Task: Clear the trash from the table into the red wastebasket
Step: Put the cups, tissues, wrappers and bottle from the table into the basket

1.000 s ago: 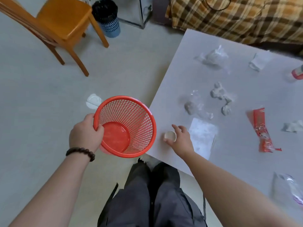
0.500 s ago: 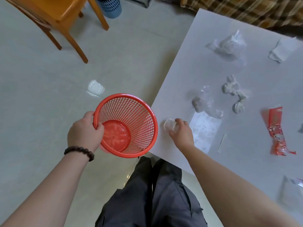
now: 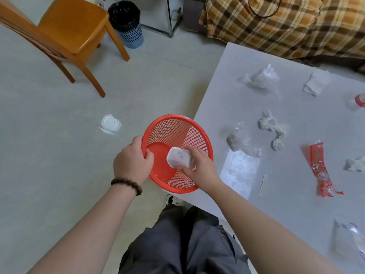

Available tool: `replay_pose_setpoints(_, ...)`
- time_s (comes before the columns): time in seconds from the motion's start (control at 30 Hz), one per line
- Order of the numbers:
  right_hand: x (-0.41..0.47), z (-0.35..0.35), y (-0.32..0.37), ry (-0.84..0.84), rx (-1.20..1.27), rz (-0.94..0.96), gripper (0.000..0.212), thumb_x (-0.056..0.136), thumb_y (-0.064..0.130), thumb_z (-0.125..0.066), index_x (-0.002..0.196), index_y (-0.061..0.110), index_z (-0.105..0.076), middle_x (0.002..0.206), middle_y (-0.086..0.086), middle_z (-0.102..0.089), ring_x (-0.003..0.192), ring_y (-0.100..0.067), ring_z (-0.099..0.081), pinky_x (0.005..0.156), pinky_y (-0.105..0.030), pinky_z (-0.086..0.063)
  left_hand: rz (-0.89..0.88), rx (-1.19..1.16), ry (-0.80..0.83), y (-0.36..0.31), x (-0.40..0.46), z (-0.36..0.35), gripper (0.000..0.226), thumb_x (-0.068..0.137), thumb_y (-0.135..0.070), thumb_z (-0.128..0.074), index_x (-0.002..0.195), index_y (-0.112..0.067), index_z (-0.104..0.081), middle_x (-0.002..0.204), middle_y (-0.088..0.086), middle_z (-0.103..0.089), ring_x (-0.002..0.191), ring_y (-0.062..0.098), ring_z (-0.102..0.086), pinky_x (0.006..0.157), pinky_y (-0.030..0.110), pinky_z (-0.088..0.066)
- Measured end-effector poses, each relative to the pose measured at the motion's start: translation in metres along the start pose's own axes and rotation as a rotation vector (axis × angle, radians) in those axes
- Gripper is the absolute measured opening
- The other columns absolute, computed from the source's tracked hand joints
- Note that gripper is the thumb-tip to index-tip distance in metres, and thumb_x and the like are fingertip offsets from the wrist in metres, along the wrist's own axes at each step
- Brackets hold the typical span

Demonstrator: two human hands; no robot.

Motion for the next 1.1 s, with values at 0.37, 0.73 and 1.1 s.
replay_pose_setpoints(0.37, -0.003, 0.053, -0.057, -0.193, -0.029, -0.133, 0.058, 0.081, 0.039, -0.069, 0.133, 0.025, -0.047, 0.136, 0.003, -0.045, 0.117, -0.005, -0.042, 0.095, -0.02, -0.033, 0.011, 0.036, -0.015, -0.006, 0.019, -0.009, 0.017, 0.08, -0.02, -0.058, 0.096, -0.016, -0.059, 0.062, 0.002, -0.059, 0.054, 0.027, -0.049, 0.051, 0.028, -0.036)
replay_pose_setpoints(0.73, 0.069, 0.104, -0.159, -0.24, -0.202, -0.382, 0.081, 0.083, 0.034, -0.066, 0.148, 0.036, -0.017, 0.158, -0.004, -0.013, 0.143, -0.028, -0.018, 0.113, -0.045, -0.028, 0.017, 0.092, -0.035, -0.026, 0.043, -0.034, 0.018, 0.081, -0.019, -0.061, 0.099, -0.016, -0.059, 0.053, -0.007, -0.05, 0.045, 0.017, -0.045, 0.044, 0.018, -0.025)
replay_pose_setpoints(1.1, 0.105, 0.105, -0.161, -0.253, -0.182, -0.416, 0.02, 0.086, 0.006, -0.042, 0.087, 0.01, -0.061, 0.087, -0.007, -0.065, 0.082, -0.029, -0.059, 0.066, -0.034, -0.047, 0.07, 0.058, -0.007, -0.033, 0.044, -0.035, 0.023, 0.081, -0.018, -0.064, 0.104, -0.014, -0.061, 0.053, -0.016, -0.049, 0.047, 0.006, -0.044, 0.044, 0.017, -0.026)
Point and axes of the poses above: each hand's wrist, its own x-axis towards the middle knuckle, its own z-axis out of the back of the hand, y = z × x, the point moved 1 cm from there along x, towards the middle knuckle
